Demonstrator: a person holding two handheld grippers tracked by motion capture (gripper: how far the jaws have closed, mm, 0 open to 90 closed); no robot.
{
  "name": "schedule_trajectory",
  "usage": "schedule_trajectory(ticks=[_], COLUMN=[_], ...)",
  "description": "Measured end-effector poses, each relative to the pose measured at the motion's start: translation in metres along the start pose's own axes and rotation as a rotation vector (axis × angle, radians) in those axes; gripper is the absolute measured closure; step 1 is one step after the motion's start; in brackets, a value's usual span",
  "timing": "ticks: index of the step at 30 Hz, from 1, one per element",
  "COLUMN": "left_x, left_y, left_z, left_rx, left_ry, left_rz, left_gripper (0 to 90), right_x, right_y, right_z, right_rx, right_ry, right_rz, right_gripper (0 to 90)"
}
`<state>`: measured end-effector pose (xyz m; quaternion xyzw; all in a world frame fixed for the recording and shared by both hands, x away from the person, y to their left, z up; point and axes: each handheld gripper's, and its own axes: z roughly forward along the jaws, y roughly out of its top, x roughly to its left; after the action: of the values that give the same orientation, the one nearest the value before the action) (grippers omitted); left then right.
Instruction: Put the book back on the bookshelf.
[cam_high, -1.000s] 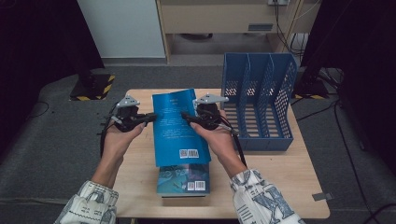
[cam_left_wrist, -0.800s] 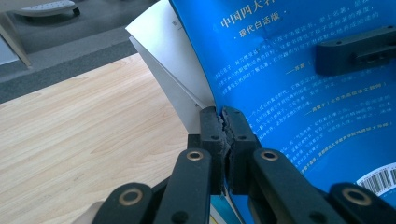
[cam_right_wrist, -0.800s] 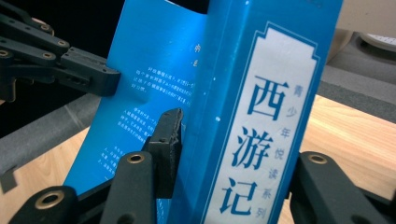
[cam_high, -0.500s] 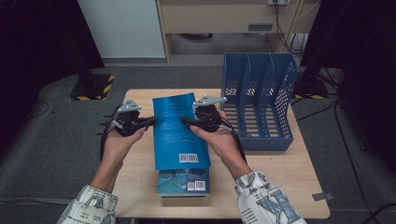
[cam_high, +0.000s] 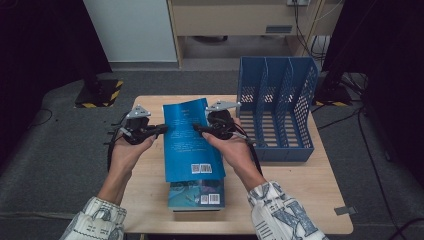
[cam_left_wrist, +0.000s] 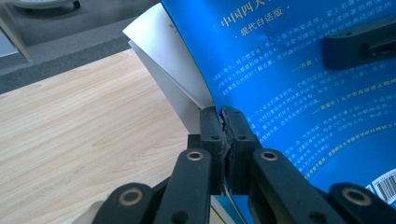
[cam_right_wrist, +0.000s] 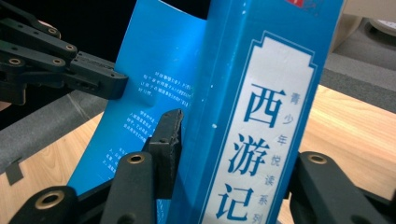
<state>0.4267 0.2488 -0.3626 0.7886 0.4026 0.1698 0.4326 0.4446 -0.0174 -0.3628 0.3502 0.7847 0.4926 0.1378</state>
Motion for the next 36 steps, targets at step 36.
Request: schedule_trajectory(ticks=[36], left_x=[-0.013], left_y=[0.006], left_z=[-0.034], left_rx=[-0.130], left_ry=[0.015], left_rz=[0.055], left_gripper=[88.3], right_x=[0.003], right_y=[-0.004], right_z=[-0.016], right_rx=[-0.162], right_ry=[-0.022], right_rz=[-0.118], right_gripper=[59.8])
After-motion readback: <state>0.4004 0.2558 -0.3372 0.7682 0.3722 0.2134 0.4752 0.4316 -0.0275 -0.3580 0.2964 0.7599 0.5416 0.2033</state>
